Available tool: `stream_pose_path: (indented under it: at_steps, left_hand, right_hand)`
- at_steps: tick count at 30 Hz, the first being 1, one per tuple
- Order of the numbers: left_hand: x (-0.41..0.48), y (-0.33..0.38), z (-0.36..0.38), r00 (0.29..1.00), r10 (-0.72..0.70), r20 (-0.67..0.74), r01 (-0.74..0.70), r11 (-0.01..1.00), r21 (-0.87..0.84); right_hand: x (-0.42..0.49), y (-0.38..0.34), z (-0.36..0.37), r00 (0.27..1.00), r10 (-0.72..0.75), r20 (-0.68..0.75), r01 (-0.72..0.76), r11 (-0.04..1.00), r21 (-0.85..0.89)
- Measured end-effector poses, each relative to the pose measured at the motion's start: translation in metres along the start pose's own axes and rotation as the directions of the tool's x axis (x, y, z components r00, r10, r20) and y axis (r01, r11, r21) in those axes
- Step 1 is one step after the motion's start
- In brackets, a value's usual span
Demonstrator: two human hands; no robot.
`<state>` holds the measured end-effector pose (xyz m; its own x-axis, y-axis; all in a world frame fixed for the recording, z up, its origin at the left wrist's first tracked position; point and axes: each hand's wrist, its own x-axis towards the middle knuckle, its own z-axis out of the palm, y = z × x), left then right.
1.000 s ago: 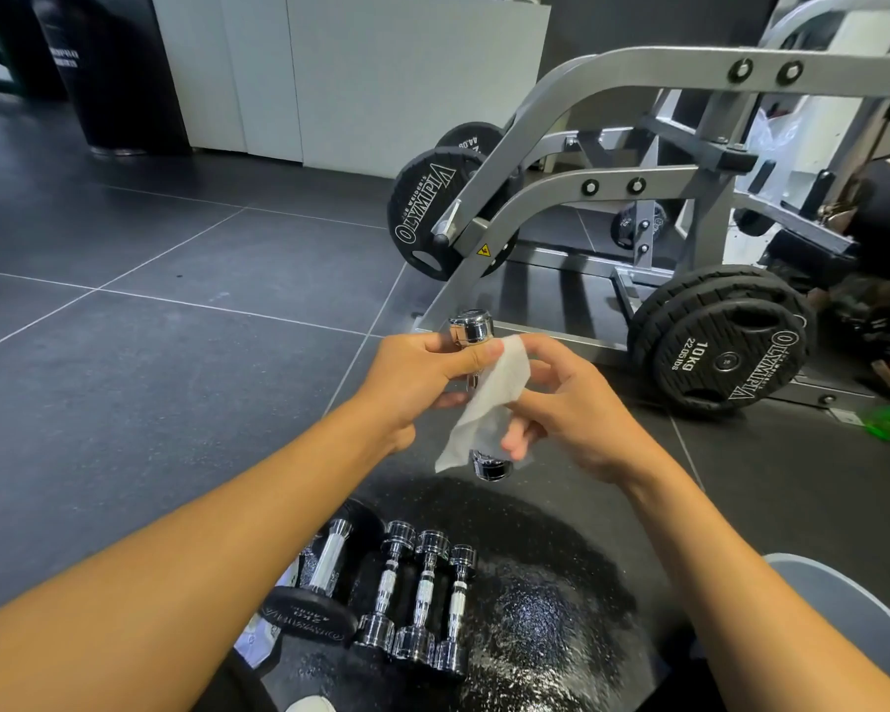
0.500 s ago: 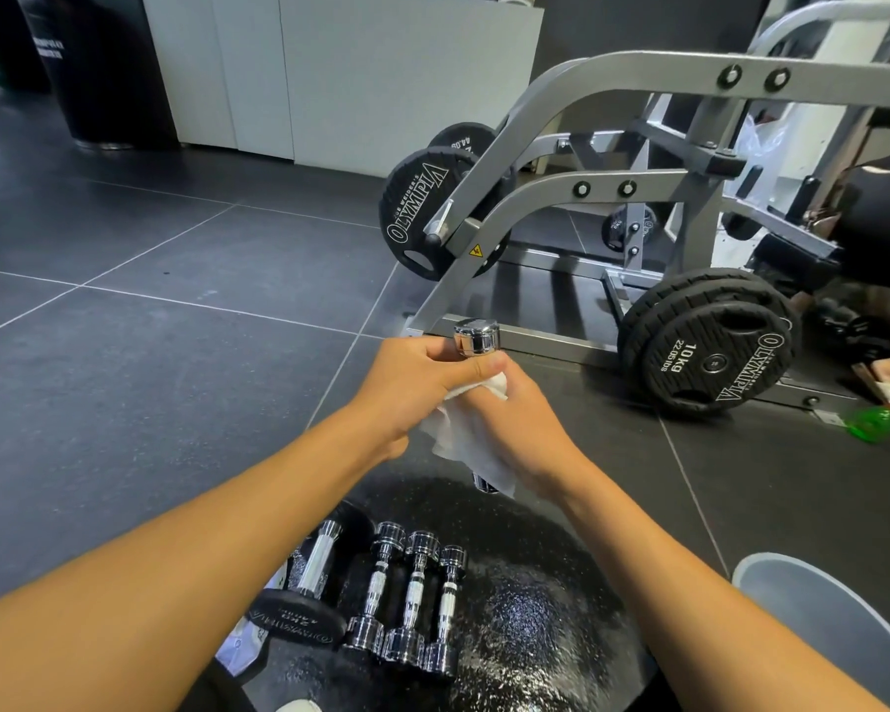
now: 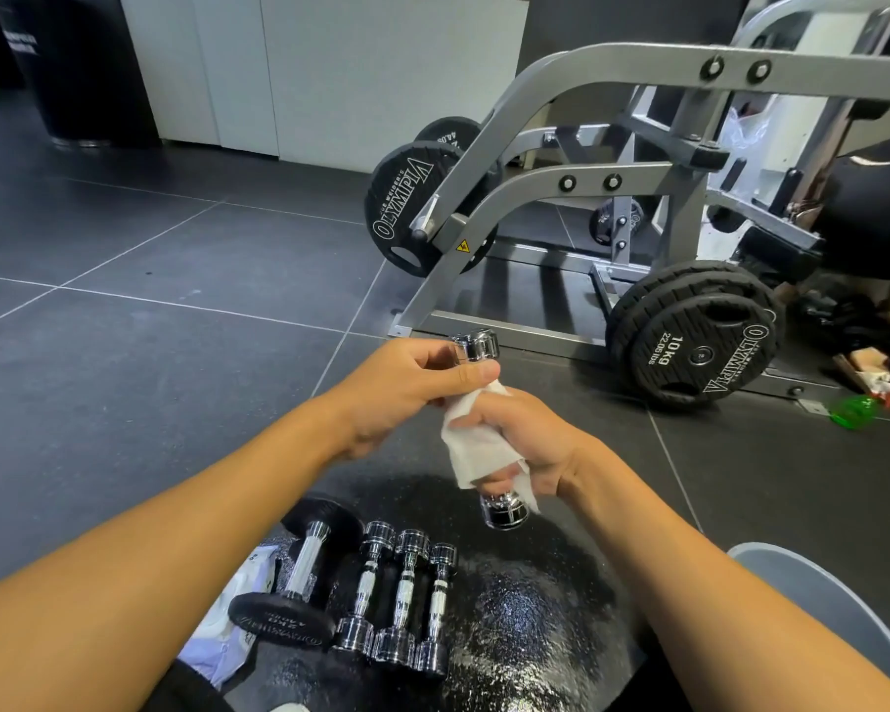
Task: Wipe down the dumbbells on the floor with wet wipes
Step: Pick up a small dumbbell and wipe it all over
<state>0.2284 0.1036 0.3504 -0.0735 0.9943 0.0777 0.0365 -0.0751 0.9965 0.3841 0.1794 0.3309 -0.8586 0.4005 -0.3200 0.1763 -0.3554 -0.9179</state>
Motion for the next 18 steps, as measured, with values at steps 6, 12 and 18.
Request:
stream_pose_path:
  at_steps: [6,12,18]
  left_hand:
    - [-0.003,0.003,-0.024,0.990,0.117,0.081,-0.142,0.840,0.524]
    - [-0.001,0.007,-0.011,0.973,0.151,0.177,-0.232,0.579,0.782]
    - [0.014,0.005,0.002,0.987,0.151,-0.047,-0.005,0.328,0.945]
  right_hand:
    - [-0.007,0.003,-0.007,0.990,0.048,-0.130,-0.082,0.959,-0.273]
    - [-0.004,0.008,-0.005,0.999,0.051,-0.018,-0.054,0.964,-0.260]
    - [0.009,0.004,0.015,0.887,-0.373,-0.272,0.078,0.702,-0.708]
